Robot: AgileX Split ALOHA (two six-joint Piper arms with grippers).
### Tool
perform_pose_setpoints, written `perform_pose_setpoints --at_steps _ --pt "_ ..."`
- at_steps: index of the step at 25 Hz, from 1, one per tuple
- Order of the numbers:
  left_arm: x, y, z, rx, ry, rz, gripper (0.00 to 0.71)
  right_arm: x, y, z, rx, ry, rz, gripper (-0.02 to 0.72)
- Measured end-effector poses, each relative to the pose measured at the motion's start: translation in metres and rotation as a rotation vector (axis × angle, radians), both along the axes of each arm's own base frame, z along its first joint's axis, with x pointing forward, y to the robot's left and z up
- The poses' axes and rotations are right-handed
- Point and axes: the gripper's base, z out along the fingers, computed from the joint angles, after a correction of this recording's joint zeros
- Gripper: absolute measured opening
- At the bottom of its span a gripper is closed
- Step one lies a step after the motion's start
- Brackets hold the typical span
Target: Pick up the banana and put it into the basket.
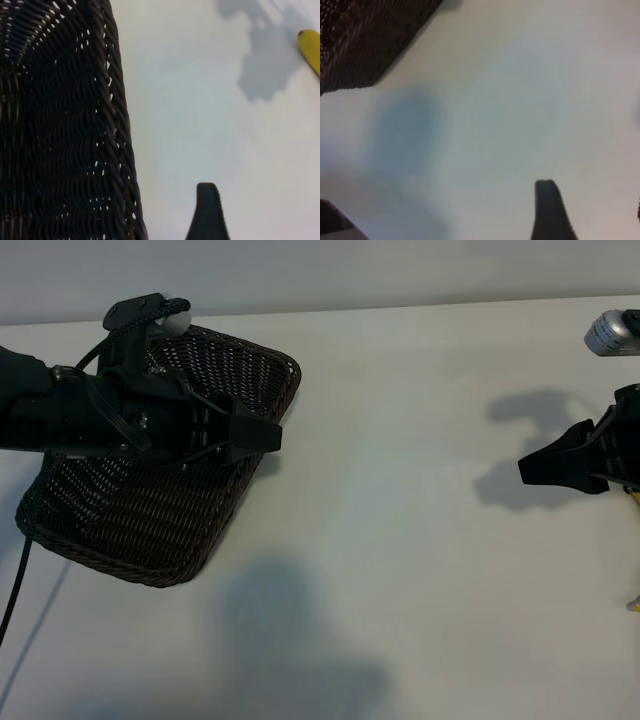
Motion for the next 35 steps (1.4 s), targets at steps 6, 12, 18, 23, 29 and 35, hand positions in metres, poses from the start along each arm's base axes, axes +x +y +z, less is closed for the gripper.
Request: perform_pose_setpoints --at_steps 6,12,18,23,29,35 --pt "0.0001 0.0000 0.0000 0.000 -0.001 0.001 0.563 0.0001 -0.0001 0.0000 0.000 -0.001 -0.001 0.433" --pt "0.0001 0.0000 0.0000 0.000 -0.001 0.001 0.563 0.0001 -0.0001 0.0000 0.000 -0.001 -0.001 0.435" --pt "0.0001 0.0000 0.0000 0.000 -0.001 0.001 0.563 0.0001 -0.0001 0.0000 0.000 -0.001 -0.001 0.435" --pt "0.0001 0.0000 0.0000 0.000 -0.001 0.001 0.563 0.0001 -0.0001 0.0000 0.000 -0.001 -0.001 0.435" --pt "-0.0002 -0.0001 0.0000 -0.001 0.002 -0.002 0.563 0.0001 -0.0001 0.0000 0.000 -0.001 -0.001 0.435" --pt "-0.0052 -0.0018 0.0019 -0.037 0.069 0.005 0.563 0.0001 0.0000 0.0000 0.000 -0.001 -0.001 0.435"
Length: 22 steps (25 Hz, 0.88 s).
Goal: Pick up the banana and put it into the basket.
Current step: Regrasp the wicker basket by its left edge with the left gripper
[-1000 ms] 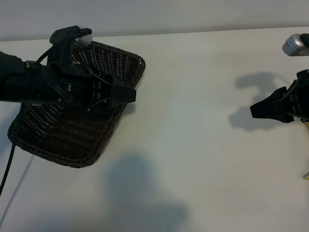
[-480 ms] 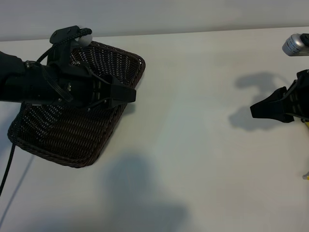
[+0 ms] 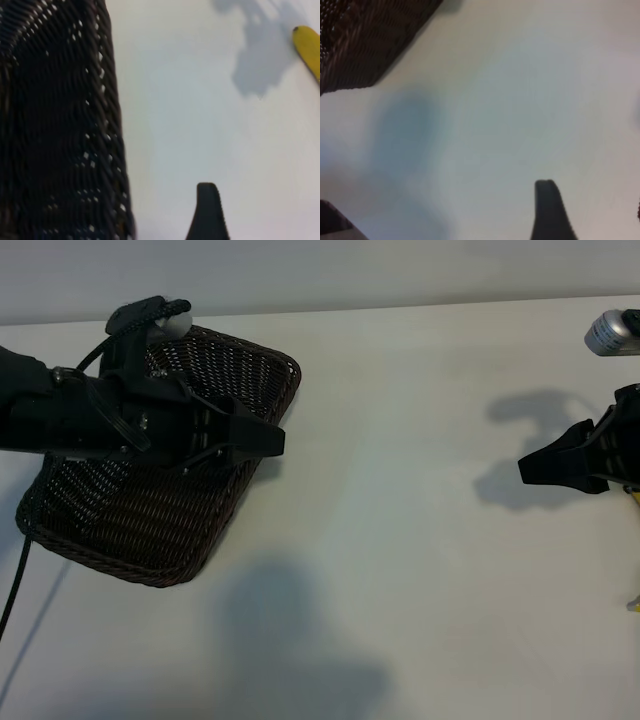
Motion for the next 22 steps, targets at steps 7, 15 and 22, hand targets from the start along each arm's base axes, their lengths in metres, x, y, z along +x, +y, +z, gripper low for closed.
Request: perform_pose_setpoints --at_steps 7,15,22 --pt "-0.024 0.012 0.025 0.032 0.132 0.139 0.563 0.000 0.000 0.000 0.000 0.000 0.000 0.435" --pt "-0.047 0.043 0.041 0.162 0.307 0.538 0.563 0.000 0.000 0.000 0.001 0.000 -0.001 0.436" --pt "-0.044 0.056 0.037 0.128 0.449 0.945 0.563 0.001 0.000 0.001 0.015 -0.005 -0.016 0.436"
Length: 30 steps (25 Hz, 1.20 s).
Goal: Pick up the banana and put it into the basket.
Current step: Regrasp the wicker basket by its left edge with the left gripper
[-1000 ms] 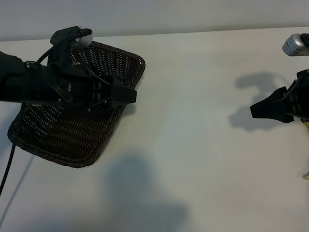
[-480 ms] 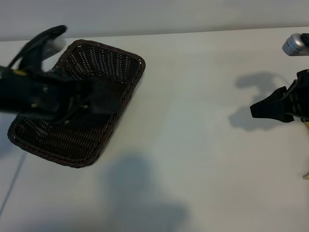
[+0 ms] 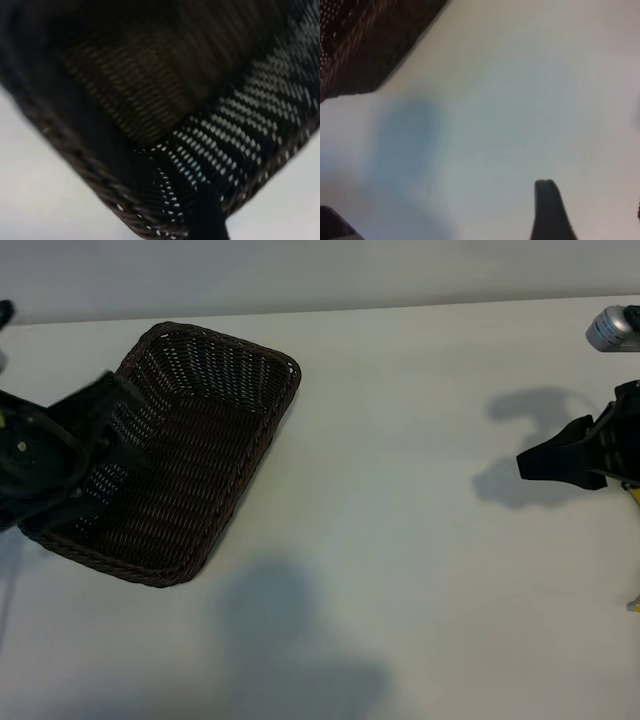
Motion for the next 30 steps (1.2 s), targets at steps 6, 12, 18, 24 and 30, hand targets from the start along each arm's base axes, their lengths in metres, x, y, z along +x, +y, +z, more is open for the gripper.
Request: perform_pose_setpoints --at_steps 6,12,18,24,30 --pt "-0.005 0.004 -0.003 -0.026 0.095 0.190 0.563 0.000 0.000 0.000 0.002 -0.001 -0.003 0.436" --pt "-0.020 0.012 -0.007 0.073 0.253 0.210 0.563 0.000 0.000 0.000 0.004 0.001 -0.001 0.436" --pt "-0.017 0.015 -0.009 0.075 0.225 0.306 0.563 0.000 0.000 0.000 0.004 0.001 -0.001 0.436" --pt "-0.017 0.019 -0.029 0.140 0.254 0.330 0.554 0.000 0.000 0.000 0.004 0.001 -0.001 0.436" --pt "-0.003 0.016 -0.052 0.161 0.283 0.323 0.530 0.000 0.000 0.000 0.004 0.001 -0.001 0.436"
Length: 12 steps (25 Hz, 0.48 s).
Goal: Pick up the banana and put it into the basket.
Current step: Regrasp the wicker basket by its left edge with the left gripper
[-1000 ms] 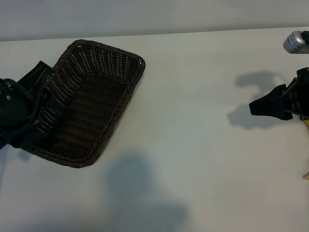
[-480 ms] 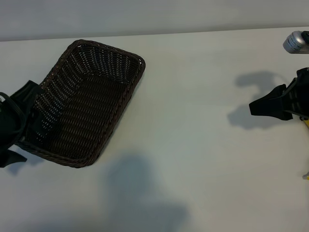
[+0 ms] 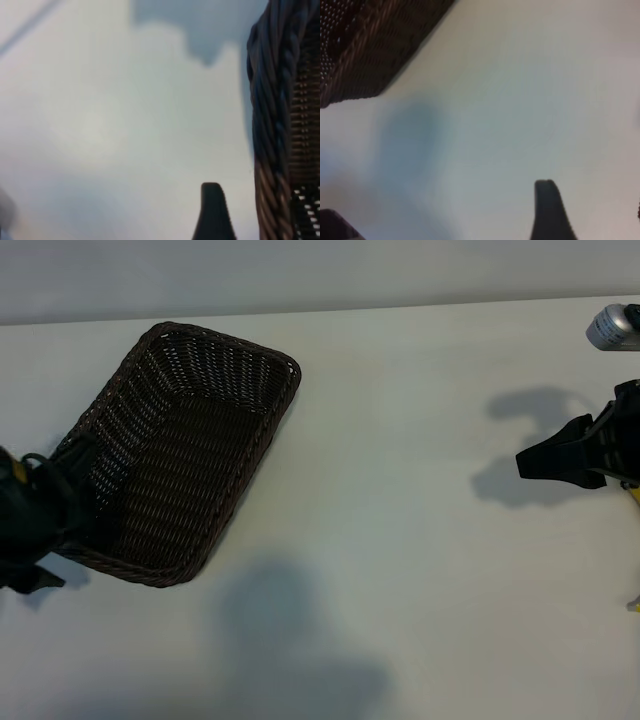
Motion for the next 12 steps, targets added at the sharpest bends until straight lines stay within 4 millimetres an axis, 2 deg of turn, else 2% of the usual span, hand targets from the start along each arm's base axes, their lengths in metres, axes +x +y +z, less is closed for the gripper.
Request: perform_pose_setpoints --at_steps 12 --pt "0.025 -0.008 -0.044 0.000 0.052 0.022 0.525 0.000 0.000 0.000 0.001 0.001 -0.001 0.437"
